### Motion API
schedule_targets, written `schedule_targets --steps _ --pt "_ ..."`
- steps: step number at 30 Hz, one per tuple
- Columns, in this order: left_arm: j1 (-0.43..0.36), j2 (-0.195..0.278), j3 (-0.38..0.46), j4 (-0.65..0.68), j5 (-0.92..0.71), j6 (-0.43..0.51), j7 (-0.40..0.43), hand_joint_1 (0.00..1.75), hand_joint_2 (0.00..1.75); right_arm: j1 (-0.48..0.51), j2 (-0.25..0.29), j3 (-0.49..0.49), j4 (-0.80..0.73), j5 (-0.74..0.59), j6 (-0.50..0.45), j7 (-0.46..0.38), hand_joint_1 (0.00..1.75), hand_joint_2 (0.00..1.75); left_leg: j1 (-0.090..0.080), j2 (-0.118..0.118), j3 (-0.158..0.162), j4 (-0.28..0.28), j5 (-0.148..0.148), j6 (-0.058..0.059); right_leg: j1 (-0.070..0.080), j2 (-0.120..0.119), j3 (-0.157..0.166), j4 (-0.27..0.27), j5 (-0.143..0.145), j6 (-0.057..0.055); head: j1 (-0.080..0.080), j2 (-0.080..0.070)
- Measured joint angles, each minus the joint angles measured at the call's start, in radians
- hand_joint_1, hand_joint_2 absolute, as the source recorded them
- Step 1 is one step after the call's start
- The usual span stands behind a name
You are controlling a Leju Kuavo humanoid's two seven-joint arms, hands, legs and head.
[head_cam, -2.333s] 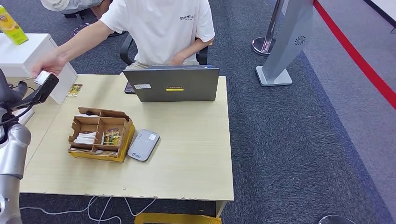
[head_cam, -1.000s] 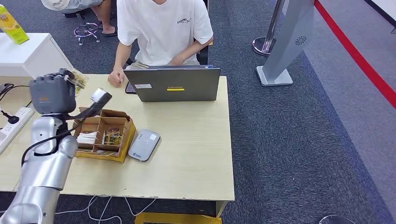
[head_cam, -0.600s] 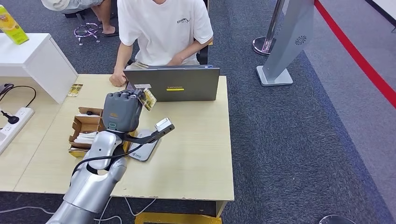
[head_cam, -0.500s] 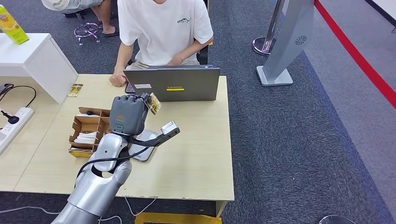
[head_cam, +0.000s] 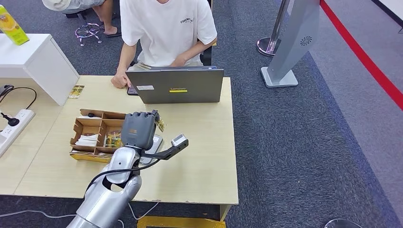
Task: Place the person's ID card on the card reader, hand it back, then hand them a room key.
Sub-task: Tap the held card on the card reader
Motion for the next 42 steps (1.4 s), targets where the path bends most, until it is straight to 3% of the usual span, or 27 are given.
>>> schedule_targets --steps 9,16,42 --pt "0.151 0.025 -0.009 -0.078 0.0 -0.018 0.033 1.75 1.75 0.005 0.003 -0.031 0.0 -0.015 -0.017 0.004 0.0 1.75 0.0 0.0 -0.001 0.0 0.0 0.0 0.0 0.0 0.0 0.0 -0.002 0.001 0.0 0.0" --pt "0.205 0.054 -0.009 -0.09 -0.009 -0.046 0.061 1.75 1.75 0.005 0.003 -0.034 0.0 -0.009 -0.015 0.007 0.0 1.75 0.0 -0.001 -0.001 0.0 0.0 0.0 0.0 -0.001 0.0 0.0 -0.002 0.002 0.0 0.0" --pt "0.151 0.078 0.065 -0.056 -0.053 -0.019 0.095 1.75 1.75 0.005 0.008 -0.034 0.0 0.028 0.004 0.009 0.0 1.75 0.0 -0.001 -0.001 0.0 0.0 0.0 0.0 -0.001 0.0 0.0 -0.002 0.002 0.0 0.0"
